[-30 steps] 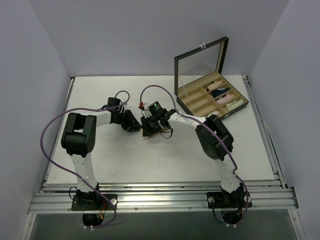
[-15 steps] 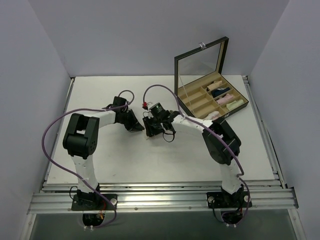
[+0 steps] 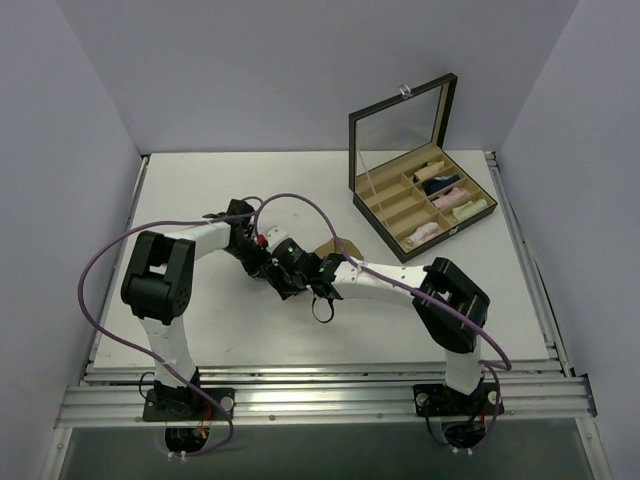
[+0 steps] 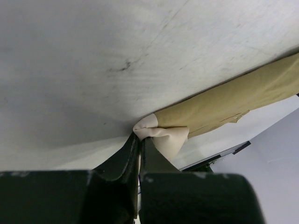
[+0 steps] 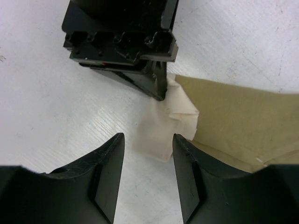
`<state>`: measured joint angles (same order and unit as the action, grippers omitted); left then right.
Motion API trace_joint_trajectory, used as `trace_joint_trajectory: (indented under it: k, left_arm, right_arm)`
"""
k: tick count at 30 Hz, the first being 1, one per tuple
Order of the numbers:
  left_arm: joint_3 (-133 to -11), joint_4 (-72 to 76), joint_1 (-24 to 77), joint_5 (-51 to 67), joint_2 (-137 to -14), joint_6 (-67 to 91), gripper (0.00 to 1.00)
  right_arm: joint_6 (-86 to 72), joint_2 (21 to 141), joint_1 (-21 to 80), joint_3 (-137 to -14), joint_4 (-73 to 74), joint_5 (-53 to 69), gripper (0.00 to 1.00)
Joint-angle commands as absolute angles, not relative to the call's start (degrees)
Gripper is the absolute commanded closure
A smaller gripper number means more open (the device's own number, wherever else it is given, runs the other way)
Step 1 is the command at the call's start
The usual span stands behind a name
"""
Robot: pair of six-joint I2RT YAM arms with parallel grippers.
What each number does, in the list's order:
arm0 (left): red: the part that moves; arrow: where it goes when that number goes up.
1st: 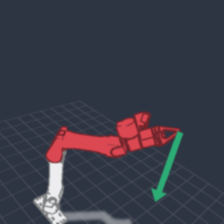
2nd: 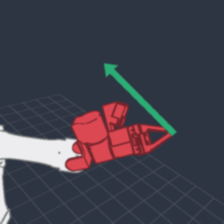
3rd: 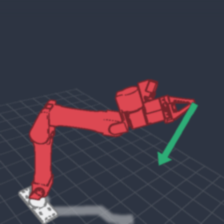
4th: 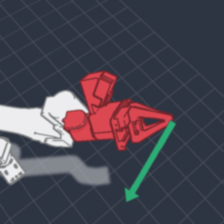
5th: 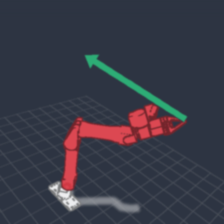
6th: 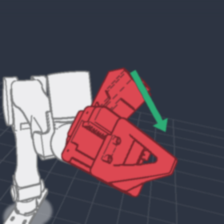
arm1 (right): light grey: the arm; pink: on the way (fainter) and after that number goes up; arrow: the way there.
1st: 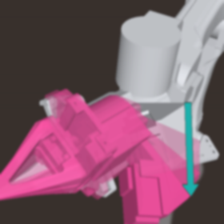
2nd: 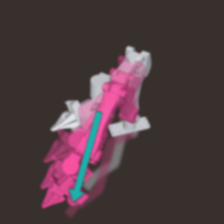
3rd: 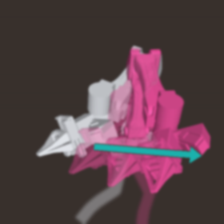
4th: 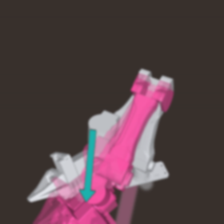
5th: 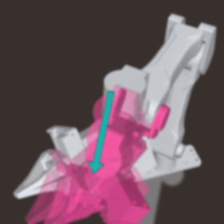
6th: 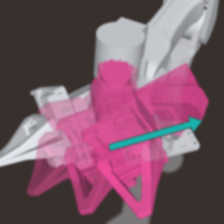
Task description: Roll the underwear
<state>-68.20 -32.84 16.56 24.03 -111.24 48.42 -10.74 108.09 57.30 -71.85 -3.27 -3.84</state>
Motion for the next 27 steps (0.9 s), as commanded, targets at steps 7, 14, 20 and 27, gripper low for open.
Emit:
trace_joint_trajectory:
  k: [7, 14, 20, 27]
  left_arm:
    - [-66.27, -46.93, 17.14, 15.91, -111.97, 48.07, 0.98]
    - [-65.74, -47.55, 17.14, 16.08, -111.53, 48.25, 0.98]
    - [-66.27, -48.08, 17.14, 15.47, -111.88, 47.99, 0.98]
    - [-66.71, -48.69, 17.14, 15.21, -112.24, 47.81, 0.98]
  right_arm:
    - [-7.38, 110.48, 61.96, -74.18, -5.1, -14.23, 0.6]
    - [-8.44, 109.77, 65.21, -71.63, -8.79, -15.56, 0.65]
    - [-9.58, 111.53, 66.53, -71.45, -8.7, -15.99, 0.66]
    - [-11.42, 113.64, 66.8, -71.28, -7.74, -16.96, 0.71]
